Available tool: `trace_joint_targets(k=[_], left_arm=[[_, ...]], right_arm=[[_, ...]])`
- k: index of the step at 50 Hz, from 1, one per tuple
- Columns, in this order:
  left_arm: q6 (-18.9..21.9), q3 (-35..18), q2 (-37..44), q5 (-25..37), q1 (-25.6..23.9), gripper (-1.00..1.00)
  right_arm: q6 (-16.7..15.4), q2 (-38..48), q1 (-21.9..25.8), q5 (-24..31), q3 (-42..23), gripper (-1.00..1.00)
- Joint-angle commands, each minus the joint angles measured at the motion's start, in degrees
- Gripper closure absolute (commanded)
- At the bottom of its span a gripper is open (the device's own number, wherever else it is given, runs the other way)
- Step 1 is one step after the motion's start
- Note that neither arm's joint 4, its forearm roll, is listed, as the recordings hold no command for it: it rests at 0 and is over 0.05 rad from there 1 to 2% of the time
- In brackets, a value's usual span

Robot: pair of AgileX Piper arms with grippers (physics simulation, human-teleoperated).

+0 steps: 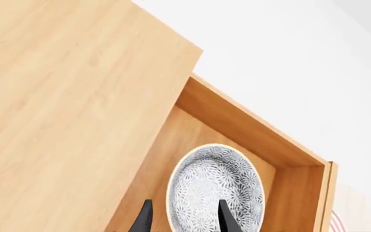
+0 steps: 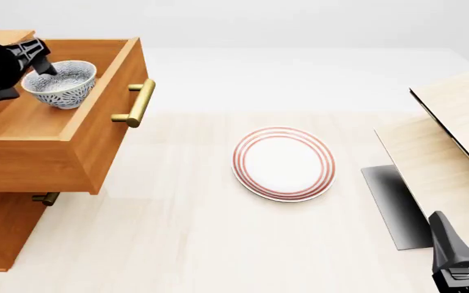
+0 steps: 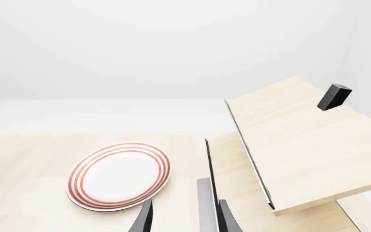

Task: Open the top drawer of the cabinet and put the bowl in it.

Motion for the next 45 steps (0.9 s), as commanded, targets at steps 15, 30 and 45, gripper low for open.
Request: trace_joint_targets(k=[15,30,45], left_arm=[[1.2,-1.5,-3.6,4.8,-0.2,-1.00],[2.1,-2.3,-5.6,7.1,-0.9,-1.00],[3.2,-4.0,-8.0,10.3,-0.6,-1.00]], right_arm=[[0.0,-0.1,0.0,0.0,0.0,-1.00],[0.0,-0.1,0.0,0.0,0.0,-1.00],[0.0,-0.1,0.0,0.0,0.0,-1.00]])
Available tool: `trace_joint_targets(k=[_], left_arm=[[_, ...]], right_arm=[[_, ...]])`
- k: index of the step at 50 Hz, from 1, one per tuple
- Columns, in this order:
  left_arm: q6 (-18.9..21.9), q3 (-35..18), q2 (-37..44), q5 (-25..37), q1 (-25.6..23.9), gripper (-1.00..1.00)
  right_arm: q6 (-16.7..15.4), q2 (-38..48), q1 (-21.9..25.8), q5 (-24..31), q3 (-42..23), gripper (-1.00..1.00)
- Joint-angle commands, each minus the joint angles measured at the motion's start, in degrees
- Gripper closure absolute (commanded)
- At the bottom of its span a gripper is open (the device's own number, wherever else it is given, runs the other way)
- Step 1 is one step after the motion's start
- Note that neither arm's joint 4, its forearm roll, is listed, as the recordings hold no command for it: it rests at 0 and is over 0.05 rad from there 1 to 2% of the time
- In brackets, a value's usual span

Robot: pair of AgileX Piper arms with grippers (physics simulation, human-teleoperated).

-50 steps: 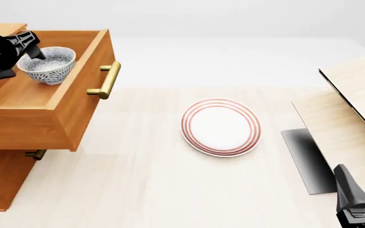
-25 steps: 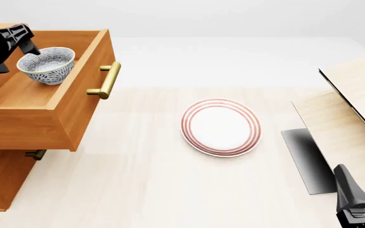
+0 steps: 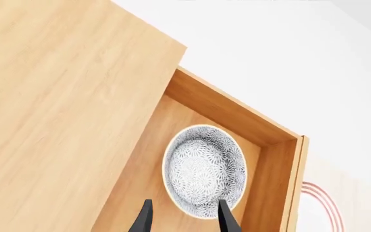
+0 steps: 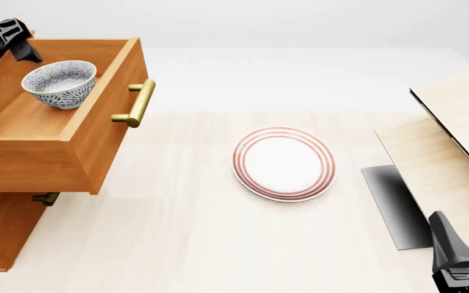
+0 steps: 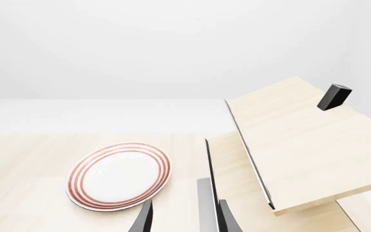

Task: Open the top drawer of the cabinet and put the bowl in it.

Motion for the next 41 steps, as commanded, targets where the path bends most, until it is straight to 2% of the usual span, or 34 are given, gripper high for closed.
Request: trace_joint_targets(k=[1,12,41], left_arm=[[0.6,-0.9,-2.1,2.4,0.0,-1.00],[1.8,-2.7,-4.1,5.3,0.1,-1.00],[2.8,-1.7,-11.0,9.3,-0.1,-1.00]], right_arm=[[0.0,-0.1,0.0,0.0,0.0,-1.00],[0.0,-0.1,0.0,0.0,0.0,-1.00],[0.0,-0.1,0.0,0.0,0.0,-1.00]])
